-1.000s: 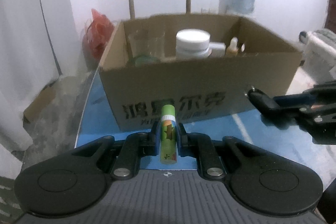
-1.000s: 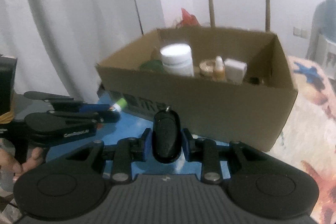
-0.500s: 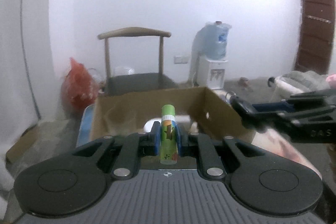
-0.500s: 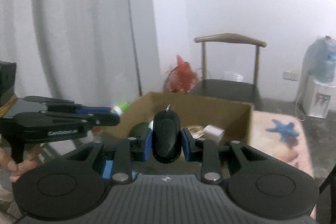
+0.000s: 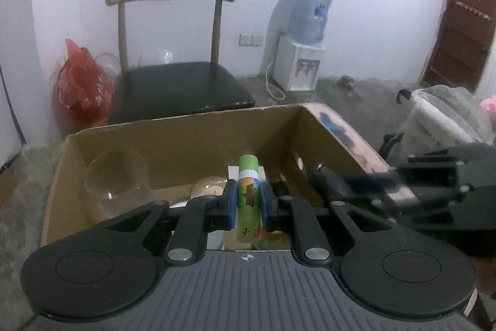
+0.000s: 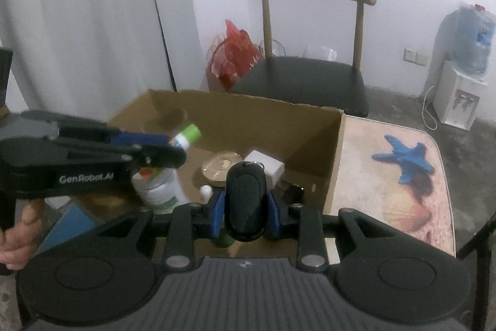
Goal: Organize rigid objects
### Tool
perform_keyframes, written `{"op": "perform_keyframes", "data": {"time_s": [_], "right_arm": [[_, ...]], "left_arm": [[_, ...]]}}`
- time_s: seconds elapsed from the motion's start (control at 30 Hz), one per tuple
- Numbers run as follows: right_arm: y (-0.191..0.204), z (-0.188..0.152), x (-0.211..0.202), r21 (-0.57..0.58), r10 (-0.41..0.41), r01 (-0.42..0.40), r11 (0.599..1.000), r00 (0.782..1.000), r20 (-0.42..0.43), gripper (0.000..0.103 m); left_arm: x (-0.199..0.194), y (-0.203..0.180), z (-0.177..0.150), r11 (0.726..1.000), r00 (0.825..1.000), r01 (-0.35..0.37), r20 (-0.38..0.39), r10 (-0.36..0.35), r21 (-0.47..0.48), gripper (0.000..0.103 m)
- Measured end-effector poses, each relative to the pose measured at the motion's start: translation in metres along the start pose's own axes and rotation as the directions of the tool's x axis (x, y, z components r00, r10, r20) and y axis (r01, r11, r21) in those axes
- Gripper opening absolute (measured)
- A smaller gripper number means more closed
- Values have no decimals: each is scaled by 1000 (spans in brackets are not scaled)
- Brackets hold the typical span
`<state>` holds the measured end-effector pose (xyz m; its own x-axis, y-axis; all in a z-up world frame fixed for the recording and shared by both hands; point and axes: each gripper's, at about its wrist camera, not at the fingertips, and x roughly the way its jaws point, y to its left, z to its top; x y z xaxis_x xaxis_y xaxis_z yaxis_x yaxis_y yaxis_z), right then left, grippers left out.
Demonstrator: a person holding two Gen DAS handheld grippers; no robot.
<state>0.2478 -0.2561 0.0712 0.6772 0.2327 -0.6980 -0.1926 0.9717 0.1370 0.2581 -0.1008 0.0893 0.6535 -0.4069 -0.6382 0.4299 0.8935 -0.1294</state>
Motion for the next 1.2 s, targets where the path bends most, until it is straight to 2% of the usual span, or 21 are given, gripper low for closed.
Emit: {"op": "perform_keyframes", "data": {"time_s": [0.37, 0.47, 0.77, 1.0, 1.1, 1.17, 1.2], "right_arm": [[-4, -1, 20, -20, -23, 22, 1000, 997, -67, 33], [-6, -1, 18, -15, -23, 22, 1000, 998, -60, 33], [-10, 0, 1, 9, -13, 13, 1000, 1000, -23, 33], [-9, -4, -30, 48, 0, -2, 999, 999, 38, 33], [-9, -11, -49, 81, 17, -22, 996, 998, 66, 33], [-7, -16, -62, 93, 25, -33, 995, 997, 80, 33], [-6, -19, -70, 103, 29, -39, 994, 996, 88, 37]], "left_arm": [[29, 6, 6, 1000, 997, -15, -82, 14, -6, 15], [32, 8, 7, 1000, 995, -11, -95, 9, -18, 16], [25, 7, 9, 1000, 996, -18, -88, 16, -19, 16], [-4, 3, 8, 1000, 999, -17, -34, 17, -10, 19], [-24, 1, 5, 1000, 1000, -1, -4, 1, -7, 25], [-40, -2, 1, 1000, 1000, 5, 23, -5, 2, 43], [-49, -4, -2, 1000, 999, 6, 43, -6, 9, 48]]}}
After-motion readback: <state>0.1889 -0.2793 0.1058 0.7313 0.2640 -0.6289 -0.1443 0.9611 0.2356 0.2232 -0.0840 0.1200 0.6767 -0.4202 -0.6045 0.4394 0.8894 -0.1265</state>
